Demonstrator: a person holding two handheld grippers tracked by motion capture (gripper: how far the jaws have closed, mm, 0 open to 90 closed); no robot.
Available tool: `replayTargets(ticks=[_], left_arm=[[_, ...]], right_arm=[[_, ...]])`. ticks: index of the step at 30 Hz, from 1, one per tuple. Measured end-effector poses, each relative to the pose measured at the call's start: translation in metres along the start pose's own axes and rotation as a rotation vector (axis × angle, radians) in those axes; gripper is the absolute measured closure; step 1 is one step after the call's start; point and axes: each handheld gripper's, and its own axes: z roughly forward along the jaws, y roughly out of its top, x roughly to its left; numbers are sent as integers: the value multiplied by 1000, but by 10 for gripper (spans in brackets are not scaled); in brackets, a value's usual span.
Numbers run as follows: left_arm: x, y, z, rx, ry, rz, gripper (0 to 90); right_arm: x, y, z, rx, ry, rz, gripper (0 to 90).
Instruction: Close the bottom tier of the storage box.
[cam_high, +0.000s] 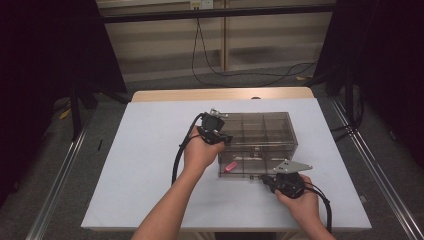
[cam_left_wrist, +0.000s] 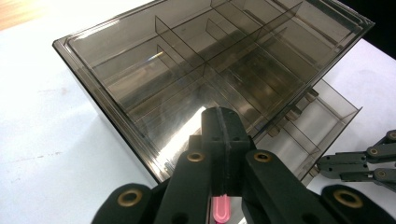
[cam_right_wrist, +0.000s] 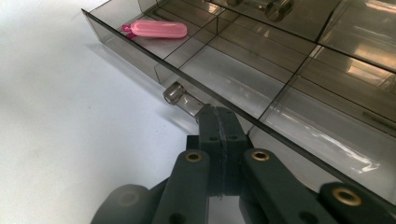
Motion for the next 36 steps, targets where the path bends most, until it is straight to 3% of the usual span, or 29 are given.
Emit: replayTargets(ticks=[36], left_arm=[[0, -1, -1, 4, 9, 5, 900]], right_arm=[[-3, 6, 6, -4, -23, 4, 900]])
